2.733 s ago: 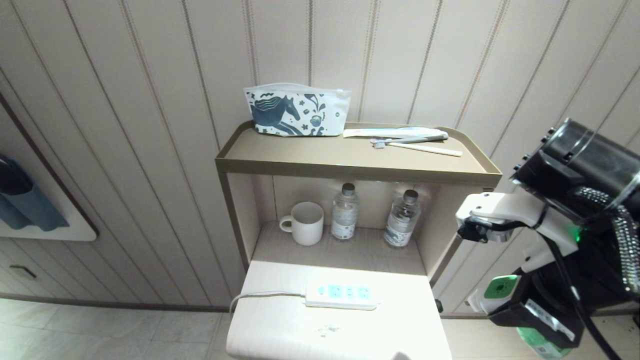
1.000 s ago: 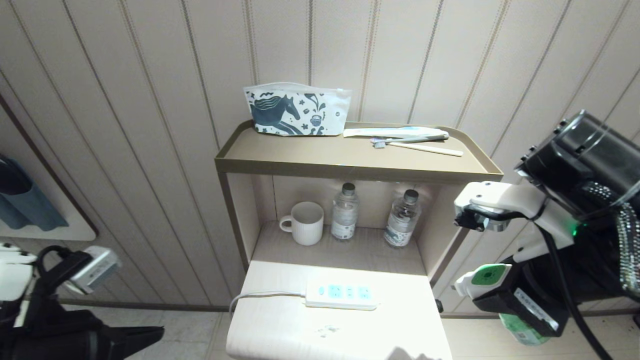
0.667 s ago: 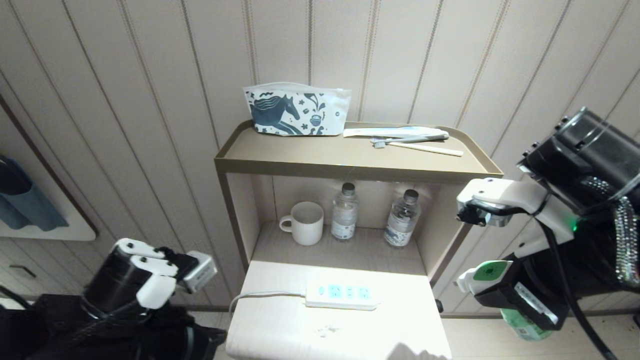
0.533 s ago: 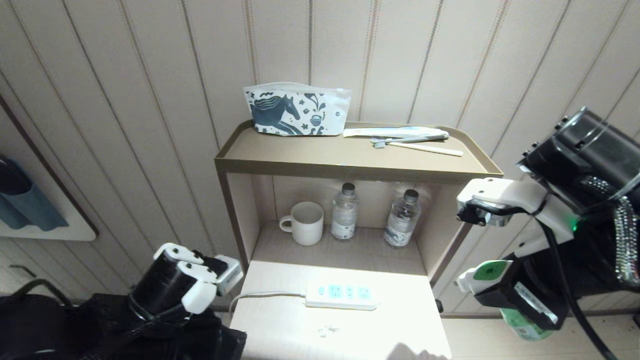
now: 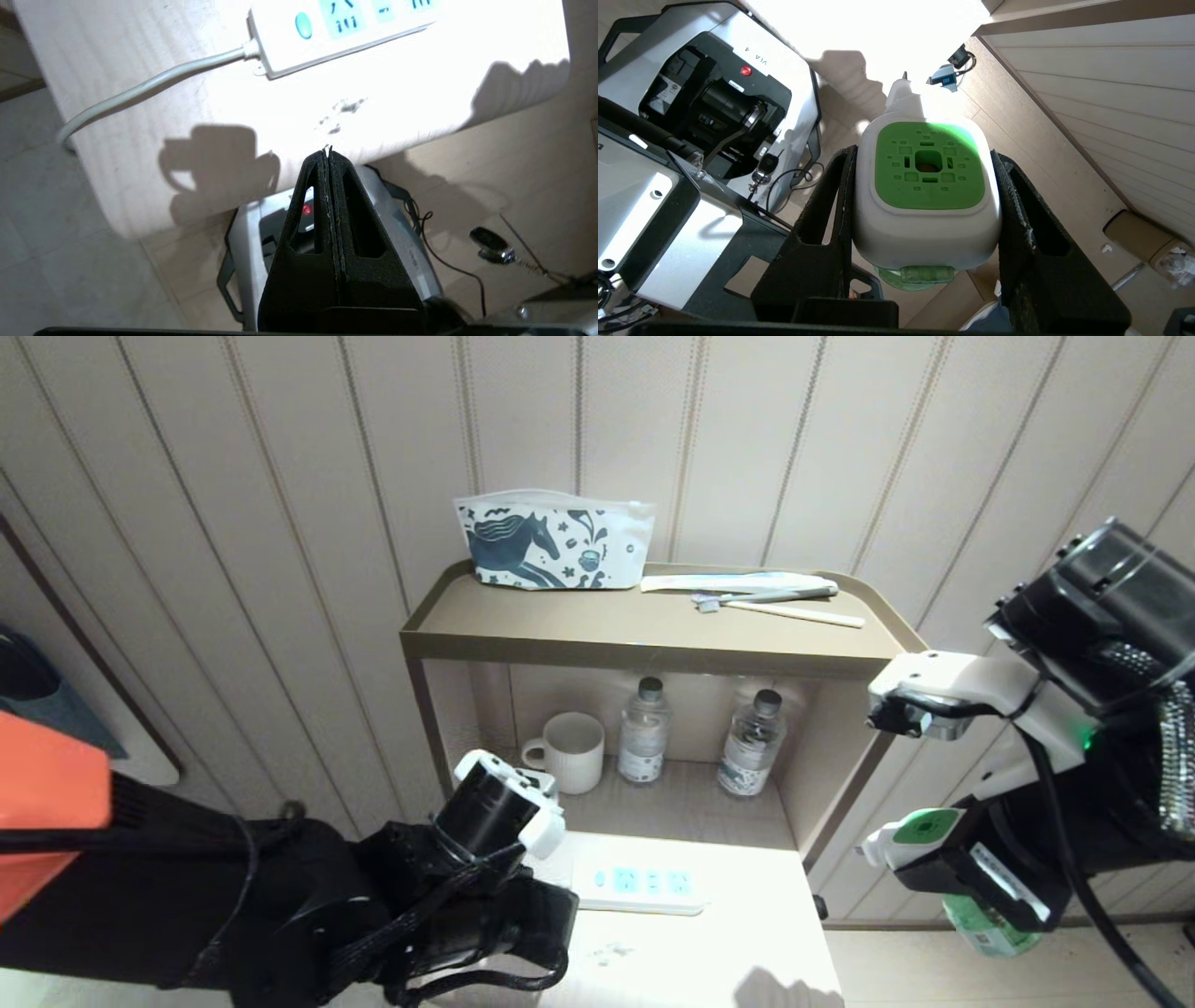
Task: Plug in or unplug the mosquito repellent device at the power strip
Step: Insert the plug into the socket
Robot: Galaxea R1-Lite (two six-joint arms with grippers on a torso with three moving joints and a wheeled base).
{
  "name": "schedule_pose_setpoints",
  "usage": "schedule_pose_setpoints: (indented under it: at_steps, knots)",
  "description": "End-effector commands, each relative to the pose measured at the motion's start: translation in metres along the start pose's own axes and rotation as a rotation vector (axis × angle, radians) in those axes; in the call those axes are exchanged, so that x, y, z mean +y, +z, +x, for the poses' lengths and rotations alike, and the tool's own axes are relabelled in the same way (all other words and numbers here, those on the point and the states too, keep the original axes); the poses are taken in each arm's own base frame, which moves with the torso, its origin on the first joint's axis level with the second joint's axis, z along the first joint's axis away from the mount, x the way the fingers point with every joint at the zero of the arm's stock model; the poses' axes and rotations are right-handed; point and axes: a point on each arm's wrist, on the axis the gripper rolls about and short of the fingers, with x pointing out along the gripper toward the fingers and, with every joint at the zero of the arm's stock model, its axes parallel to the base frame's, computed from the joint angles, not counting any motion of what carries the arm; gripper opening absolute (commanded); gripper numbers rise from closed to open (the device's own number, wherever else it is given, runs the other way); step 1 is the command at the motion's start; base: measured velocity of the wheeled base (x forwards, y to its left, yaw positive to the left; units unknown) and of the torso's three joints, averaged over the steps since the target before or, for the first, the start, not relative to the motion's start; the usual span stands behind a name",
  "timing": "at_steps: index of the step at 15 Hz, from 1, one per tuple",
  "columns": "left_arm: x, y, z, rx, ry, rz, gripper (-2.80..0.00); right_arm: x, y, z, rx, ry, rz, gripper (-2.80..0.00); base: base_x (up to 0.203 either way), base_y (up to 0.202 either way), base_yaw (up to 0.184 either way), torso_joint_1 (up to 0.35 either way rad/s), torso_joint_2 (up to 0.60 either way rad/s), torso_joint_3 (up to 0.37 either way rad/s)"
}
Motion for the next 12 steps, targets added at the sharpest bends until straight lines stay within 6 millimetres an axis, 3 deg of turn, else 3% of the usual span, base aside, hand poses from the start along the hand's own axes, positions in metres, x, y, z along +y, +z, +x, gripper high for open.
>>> schedule_pose_setpoints:
  at_steps: [1,4,9,12]
  knots:
    - [-0.008,0.002,0.031,0.035,0.015,0.0,-2.8,0.0,-0.001,-0.001,0.003,-0.001,-0.001,-2.8,0.0,0.0,0.0,0.0,0.0,0.0]
    - [-0.014,0.008,0.051,0.03,0.025,-0.006,-2.8,-0.001,-0.001,-0.001,0.004,-0.003,0.001,-2.8,0.0,0.0,0.0,0.0,0.0,0.0]
    - [-0.019,0.009,0.1,0.009,0.097,-0.037,-2.8,0.0,0.001,0.003,0.014,-0.003,-0.001,-2.8,0.0,0.0,0.0,0.0,0.0,0.0]
    - [-0.024,0.021,0.107,-0.052,0.091,-0.048,-2.8,-0.002,0.0,0.002,0.012,-0.008,0.005,-2.8,0.0,0.0,0.0,0.0,0.0,0.0]
